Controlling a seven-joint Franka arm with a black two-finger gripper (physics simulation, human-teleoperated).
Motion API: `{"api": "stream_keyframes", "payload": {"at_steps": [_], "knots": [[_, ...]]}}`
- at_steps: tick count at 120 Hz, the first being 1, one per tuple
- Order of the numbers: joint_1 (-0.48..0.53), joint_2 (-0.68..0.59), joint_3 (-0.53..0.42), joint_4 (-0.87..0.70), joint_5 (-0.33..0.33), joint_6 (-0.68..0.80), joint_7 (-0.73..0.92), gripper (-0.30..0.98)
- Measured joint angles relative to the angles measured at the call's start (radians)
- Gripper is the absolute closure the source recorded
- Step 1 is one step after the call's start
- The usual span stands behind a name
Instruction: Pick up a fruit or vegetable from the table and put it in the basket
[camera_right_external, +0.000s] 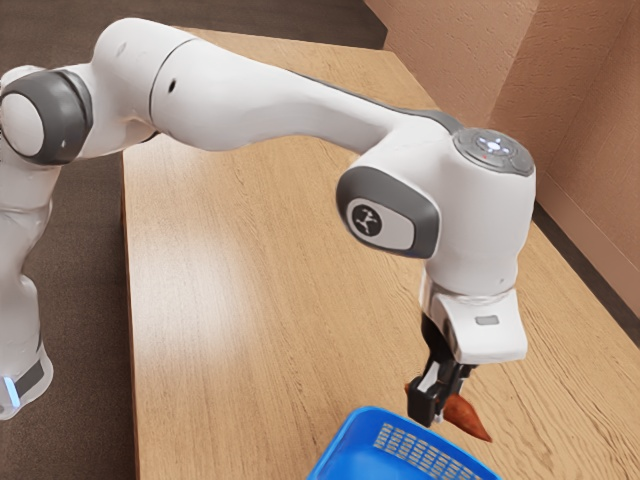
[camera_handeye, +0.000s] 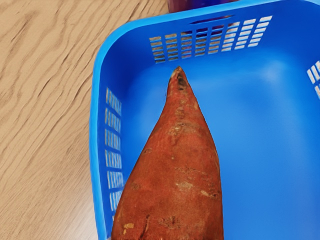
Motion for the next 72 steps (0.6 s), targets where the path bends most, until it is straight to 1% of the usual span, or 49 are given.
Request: {"api": "stream_keyframes", "payload": {"at_steps": [16,24,46,59,65,72], "knots": [[-0.029,0.048,0.003,0.041,0.016,0.000,0.000,0.53],[-0.057,0.070,0.021,0.065,0.024,0.000,0.001,0.53],[-0.093,0.097,0.037,0.093,0.036,0.000,0.001,0.53],[-0.108,0.101,0.038,0.096,0.043,0.000,0.001,0.26],[-0.111,0.100,0.037,0.095,0.045,0.000,0.001,0.18],[-0.112,0.100,0.037,0.095,0.048,0.001,0.001,0.12]]}}
